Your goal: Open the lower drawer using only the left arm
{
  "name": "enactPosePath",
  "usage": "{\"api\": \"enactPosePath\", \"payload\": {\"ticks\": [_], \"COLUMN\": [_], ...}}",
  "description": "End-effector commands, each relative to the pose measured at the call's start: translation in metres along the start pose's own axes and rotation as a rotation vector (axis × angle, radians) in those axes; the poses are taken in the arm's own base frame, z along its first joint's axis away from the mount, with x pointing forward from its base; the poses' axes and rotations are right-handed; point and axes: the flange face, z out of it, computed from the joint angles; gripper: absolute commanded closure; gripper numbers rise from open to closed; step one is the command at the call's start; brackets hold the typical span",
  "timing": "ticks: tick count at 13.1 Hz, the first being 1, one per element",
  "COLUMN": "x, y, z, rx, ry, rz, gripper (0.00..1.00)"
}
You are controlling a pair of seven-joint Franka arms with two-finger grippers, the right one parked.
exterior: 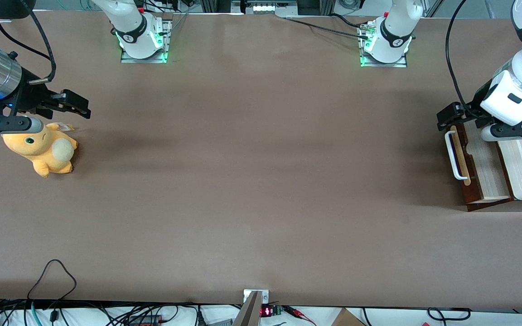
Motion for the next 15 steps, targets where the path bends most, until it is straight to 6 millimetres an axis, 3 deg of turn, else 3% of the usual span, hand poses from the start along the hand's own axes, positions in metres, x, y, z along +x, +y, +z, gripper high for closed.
{"api": "enactPosePath", "payload": {"ticks": [1,15], "x": [-0.0029,0.0001], "y": [-0.0010,-0.0017], "z": [-0.0093,-0.0169], "rx": [-0.023,-0.008], "ry": [0.008,0.027], "rz": [0.020,0.046], "gripper": [0.00,0.00]}}
